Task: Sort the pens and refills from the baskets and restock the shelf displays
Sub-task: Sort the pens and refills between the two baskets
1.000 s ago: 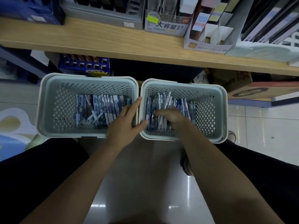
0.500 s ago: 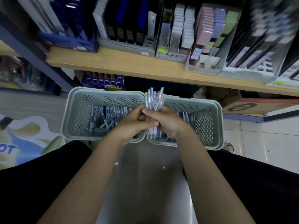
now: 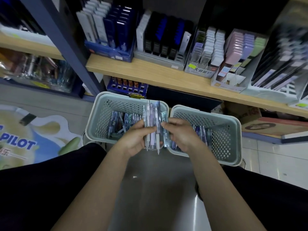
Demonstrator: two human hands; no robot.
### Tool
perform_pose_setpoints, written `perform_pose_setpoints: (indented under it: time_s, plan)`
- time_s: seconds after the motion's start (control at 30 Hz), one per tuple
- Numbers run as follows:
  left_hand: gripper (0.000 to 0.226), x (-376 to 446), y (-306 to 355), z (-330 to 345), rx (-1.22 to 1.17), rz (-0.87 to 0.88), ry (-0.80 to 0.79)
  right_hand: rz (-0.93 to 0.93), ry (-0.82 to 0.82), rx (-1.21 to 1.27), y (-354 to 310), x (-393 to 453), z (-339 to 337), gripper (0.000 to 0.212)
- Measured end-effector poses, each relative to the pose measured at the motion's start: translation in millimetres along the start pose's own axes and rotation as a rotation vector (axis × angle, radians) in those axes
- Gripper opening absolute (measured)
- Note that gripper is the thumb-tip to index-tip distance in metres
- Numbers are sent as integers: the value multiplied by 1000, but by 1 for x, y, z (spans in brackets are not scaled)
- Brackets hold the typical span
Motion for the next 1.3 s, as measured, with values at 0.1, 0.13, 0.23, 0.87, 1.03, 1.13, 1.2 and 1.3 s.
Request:
perform_pose_setpoints:
  time_s: [0.1,0.13,0.23,0.87,1.03,1.13,1.2,1.3]
  plan:
    - [59,5,-4,-2,-25,-19,33,-5,43,-4,4,3,-4,7]
    - [61,6,-5,0,-15,-22,35,-9,47,1,7,5,-6,7]
    - [65,10,-10,7,20,-19,44,2,54,10,10,6,-7,1]
    - [17,79,-22,-31,406,-106,363,352,232,-257,81,77,-104,33]
    - [10,95,-35,-31,485,-162,350,407,216,-278,104,99,-105,40]
    - [25,107,-39,-39,612,-197,353,395,255,-229,113,104,-113,36]
    - [35,113,-41,-42,685,-251,378,389,284,-234,115,103,-118,35]
    - [32,121,-47,-42,699,-290,408,352,357,-311,113,102,-125,32]
Point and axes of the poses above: each hand's wrist, its own x-axis towards the middle knuckle, its own z-axis out of the palm, y = z × x, the point moved 2 cm from there along x, towards the middle knuckle
